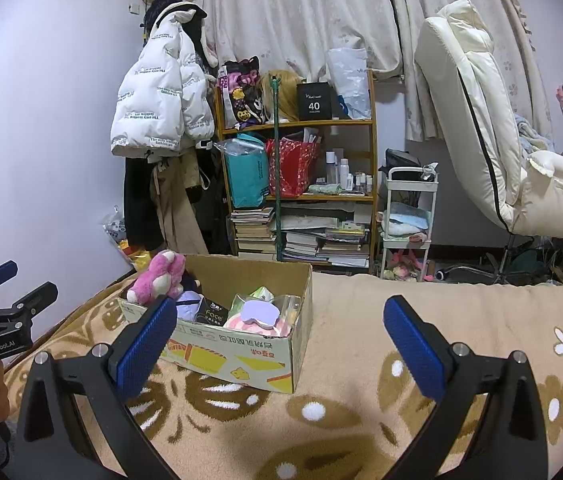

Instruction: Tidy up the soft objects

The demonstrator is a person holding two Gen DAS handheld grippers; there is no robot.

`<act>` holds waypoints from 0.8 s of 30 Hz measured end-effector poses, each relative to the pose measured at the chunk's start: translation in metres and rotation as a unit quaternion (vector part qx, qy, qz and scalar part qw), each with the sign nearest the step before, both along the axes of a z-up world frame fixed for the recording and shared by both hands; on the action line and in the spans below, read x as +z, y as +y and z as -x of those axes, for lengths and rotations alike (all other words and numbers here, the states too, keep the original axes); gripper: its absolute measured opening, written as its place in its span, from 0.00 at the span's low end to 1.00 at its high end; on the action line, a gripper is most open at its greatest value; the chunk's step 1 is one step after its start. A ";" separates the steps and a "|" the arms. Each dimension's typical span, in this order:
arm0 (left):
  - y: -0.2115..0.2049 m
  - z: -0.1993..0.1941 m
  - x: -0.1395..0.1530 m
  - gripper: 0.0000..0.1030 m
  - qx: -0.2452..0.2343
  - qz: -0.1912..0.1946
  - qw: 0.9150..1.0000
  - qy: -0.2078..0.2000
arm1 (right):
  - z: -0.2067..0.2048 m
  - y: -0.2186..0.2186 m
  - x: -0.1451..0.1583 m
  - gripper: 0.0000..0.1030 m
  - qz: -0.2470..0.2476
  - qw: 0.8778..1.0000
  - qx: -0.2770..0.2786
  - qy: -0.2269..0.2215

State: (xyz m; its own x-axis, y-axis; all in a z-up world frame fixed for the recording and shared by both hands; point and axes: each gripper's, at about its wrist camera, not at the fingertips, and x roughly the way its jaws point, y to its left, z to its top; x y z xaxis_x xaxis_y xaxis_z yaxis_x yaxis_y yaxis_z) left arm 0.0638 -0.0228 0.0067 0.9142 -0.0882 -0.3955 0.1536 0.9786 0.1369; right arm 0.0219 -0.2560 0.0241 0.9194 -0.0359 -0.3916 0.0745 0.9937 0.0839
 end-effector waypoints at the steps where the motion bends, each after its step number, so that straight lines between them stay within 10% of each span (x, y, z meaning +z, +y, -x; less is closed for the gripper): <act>1: 0.000 0.000 0.000 0.97 0.001 -0.001 1.000 0.001 | 0.000 0.001 -0.001 1.00 -0.001 1.000 0.000 0.001; 24: -0.003 -0.001 -0.007 0.97 -0.004 -0.013 1.000 0.011 | 0.002 -0.003 0.003 1.00 0.003 1.000 -0.005 0.000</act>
